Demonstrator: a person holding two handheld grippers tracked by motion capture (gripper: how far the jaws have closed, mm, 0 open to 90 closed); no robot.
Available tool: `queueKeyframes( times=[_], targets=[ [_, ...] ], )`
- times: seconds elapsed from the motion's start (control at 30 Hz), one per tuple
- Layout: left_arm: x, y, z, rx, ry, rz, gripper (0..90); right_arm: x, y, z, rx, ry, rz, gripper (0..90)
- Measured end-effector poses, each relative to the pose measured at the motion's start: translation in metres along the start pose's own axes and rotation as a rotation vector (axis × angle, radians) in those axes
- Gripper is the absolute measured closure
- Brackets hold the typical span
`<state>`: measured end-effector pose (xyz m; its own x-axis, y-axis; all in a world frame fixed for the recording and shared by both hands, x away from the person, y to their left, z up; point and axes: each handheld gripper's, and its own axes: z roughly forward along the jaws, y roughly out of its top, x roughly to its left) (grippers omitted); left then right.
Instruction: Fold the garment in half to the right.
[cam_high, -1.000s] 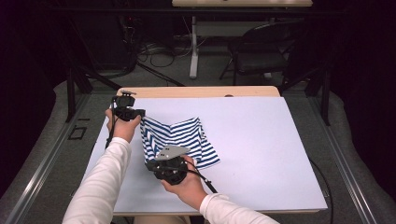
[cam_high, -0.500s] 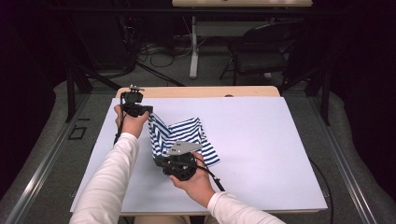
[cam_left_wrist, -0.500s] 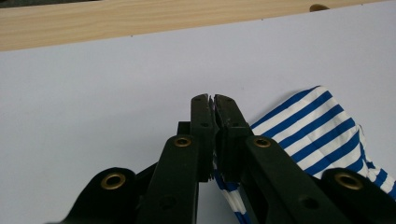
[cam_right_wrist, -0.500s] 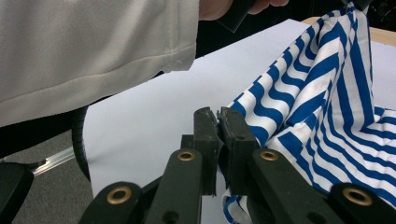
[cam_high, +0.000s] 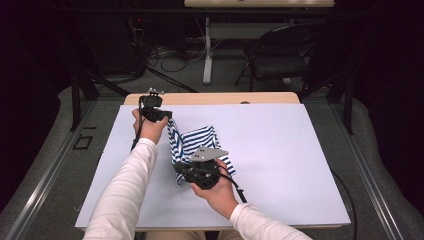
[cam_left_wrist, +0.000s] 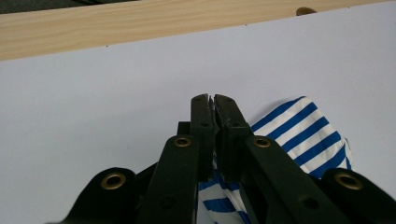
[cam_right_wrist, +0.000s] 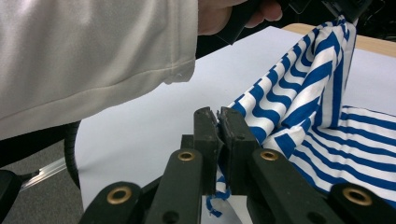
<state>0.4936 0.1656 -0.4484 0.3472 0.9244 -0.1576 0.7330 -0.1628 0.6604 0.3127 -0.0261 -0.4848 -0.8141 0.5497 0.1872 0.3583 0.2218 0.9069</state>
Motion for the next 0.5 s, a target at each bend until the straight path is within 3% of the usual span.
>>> queueKeyframes(
  times=[0.5],
  targets=[
    [-0.024,0.011,0.018,-0.002,0.004,0.0,87.2,-0.02,-0.005,-0.02,-0.007,-0.043,0.034,86.0]
  ],
)
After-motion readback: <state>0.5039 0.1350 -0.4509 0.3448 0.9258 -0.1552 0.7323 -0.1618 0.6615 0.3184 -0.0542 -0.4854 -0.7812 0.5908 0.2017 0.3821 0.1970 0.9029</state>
